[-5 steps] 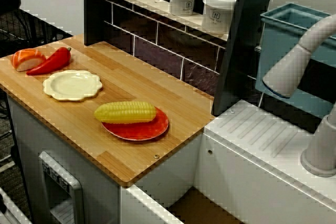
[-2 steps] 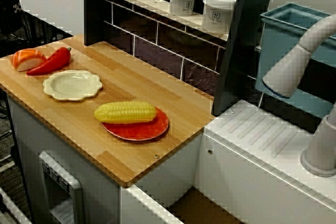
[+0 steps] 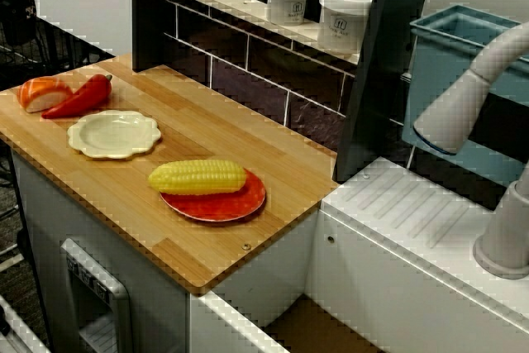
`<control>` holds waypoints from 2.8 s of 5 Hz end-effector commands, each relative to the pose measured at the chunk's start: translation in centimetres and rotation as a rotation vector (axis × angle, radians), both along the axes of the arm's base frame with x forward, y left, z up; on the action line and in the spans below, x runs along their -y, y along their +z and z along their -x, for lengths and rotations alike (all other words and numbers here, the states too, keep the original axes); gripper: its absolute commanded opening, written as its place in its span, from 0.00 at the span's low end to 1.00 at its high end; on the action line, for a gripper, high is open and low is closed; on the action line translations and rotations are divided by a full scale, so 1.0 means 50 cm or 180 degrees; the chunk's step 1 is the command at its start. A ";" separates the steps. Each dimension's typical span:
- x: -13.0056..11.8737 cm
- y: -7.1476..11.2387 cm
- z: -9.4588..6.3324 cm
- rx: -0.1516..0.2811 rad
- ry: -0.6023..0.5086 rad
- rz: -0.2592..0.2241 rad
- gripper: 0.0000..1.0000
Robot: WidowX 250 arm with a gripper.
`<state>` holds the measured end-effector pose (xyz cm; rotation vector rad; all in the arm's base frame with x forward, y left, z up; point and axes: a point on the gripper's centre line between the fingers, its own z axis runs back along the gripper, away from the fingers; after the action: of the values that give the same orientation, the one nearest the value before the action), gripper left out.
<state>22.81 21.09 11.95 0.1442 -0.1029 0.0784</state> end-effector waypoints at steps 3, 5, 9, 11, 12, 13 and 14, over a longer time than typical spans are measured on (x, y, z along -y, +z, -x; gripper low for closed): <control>-0.025 -0.021 -0.059 0.0033 -0.1215 -0.0156 1.00; -0.036 -0.049 -0.052 -0.0017 -0.1052 -0.0086 1.00; -0.025 -0.065 -0.031 0.0029 -0.1030 -0.0089 1.00; -0.055 -0.115 -0.054 0.0016 -0.0848 -0.0160 1.00; -0.060 -0.114 -0.062 0.0028 -0.0815 -0.0136 1.00; -0.062 -0.116 -0.064 0.0037 -0.0768 -0.0106 1.00; -0.064 -0.131 -0.066 -0.0003 -0.0700 -0.0107 0.92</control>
<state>25.14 23.81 3.74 0.1235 -0.0863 -0.1409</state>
